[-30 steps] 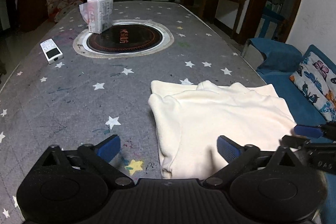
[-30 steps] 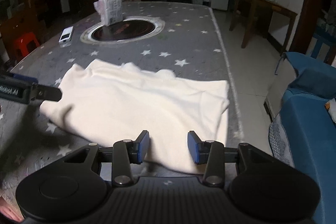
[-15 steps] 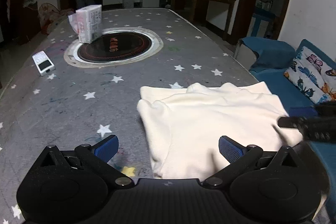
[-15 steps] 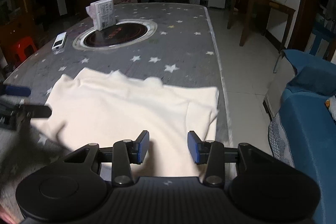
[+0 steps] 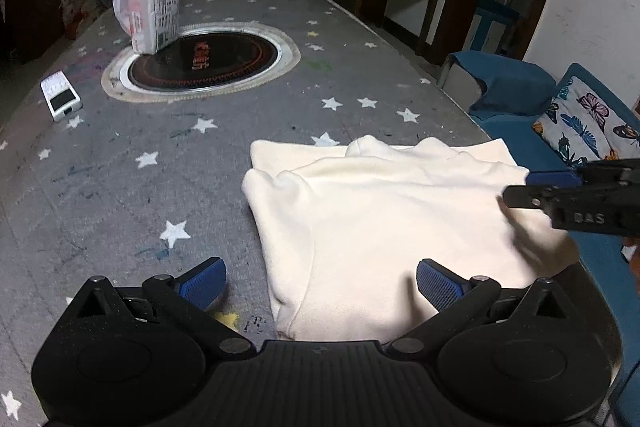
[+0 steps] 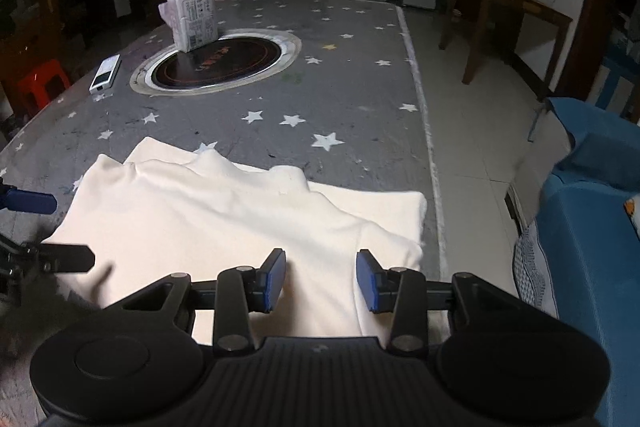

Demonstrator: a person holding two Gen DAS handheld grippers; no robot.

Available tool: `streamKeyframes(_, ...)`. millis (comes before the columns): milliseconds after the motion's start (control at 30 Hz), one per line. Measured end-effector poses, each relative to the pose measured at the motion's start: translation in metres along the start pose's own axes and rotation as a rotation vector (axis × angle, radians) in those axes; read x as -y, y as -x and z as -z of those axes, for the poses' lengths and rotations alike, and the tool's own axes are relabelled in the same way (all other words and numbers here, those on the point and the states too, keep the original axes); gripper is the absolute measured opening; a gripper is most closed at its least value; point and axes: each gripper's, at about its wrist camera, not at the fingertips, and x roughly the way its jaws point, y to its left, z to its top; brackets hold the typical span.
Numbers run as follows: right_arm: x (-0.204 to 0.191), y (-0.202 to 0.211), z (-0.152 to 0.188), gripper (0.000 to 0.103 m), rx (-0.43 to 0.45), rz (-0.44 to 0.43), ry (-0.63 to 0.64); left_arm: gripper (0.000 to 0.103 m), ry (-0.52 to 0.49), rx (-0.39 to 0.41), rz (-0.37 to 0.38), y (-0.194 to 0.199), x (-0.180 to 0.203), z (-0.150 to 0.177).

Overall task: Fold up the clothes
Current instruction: 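Smooth the folded sweatshirt surface with the open right gripper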

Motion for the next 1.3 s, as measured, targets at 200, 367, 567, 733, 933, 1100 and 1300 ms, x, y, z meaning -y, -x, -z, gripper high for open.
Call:
streamKeyframes(200, 0.003, -0.019, -0.009, 0.039, -0.032, -0.002, -0.013, 0.103, -0.012, -0.034, -0.006, -0.007, -0.001, 0.005)
streamKeyframes(367, -0.009, -0.017, -0.026, 0.039, -0.016, -0.051, 0.016, 0.103, -0.012, -0.021, -0.012, -0.006, 0.000, -0.001)
streamKeyframes(567, -0.033, -0.039, -0.046, 0.039, -0.032, -0.099, 0.087, 0.103, -0.019, -0.041, -0.022, -0.016, 0.000, -0.003)
streamKeyframes(733, -0.042, -0.059, -0.052, 0.039, -0.051, -0.093, 0.111, 0.103, -0.007, -0.065, 0.000, -0.023, -0.006, 0.000)
streamKeyframes(933, -0.040, -0.061, -0.057, 0.039, -0.048, -0.090, 0.101, 0.103, -0.030, -0.055, 0.000, -0.023, -0.004, 0.003)
streamKeyframes(1100, -0.047, -0.051, -0.067, 0.039, -0.025, -0.143, 0.119, 0.103, -0.028, -0.054, 0.006, -0.023, -0.005, 0.002)
streamKeyframes(1300, -0.063, -0.072, -0.064, 0.039, -0.057, -0.127, 0.168, 0.103, -0.023, -0.053, 0.010, -0.023, -0.006, 0.001)
